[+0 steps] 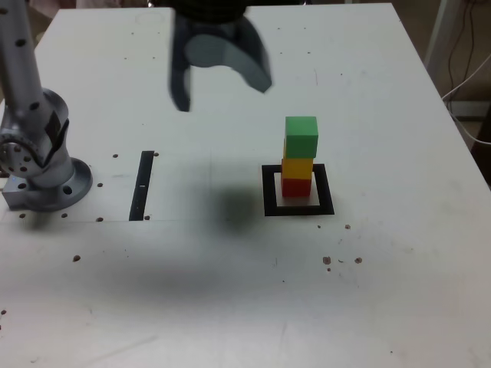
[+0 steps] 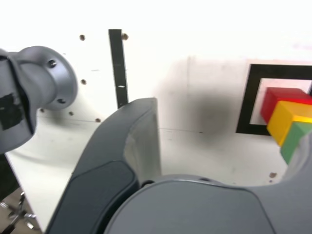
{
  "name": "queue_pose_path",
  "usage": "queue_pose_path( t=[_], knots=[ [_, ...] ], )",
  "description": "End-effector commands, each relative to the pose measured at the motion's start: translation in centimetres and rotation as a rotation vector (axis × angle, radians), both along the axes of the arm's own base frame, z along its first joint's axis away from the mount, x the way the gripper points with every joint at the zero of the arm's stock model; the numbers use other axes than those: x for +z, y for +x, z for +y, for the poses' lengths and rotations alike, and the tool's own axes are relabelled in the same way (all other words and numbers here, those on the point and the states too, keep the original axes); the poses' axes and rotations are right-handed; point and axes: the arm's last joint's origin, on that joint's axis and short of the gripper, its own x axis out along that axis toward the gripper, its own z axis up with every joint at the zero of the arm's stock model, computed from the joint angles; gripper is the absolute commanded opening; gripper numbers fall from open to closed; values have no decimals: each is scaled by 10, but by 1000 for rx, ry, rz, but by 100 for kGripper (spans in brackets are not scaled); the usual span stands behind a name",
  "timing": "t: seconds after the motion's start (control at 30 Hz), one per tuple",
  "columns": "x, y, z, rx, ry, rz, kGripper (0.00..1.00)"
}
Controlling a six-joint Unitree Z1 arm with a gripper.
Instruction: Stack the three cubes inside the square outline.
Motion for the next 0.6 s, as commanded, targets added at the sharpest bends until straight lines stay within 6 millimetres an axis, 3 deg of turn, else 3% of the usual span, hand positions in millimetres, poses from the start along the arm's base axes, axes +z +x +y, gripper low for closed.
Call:
queue_pose_path(
  t=[0.0, 0.23, 0.57],
  knots=[
    [-9, -22, 1, 15, -7, 16, 100],
    [-42, -66, 2, 39, -38, 44, 100],
    [-92, -95, 2, 41, -65, 91, 100]
  ],
)
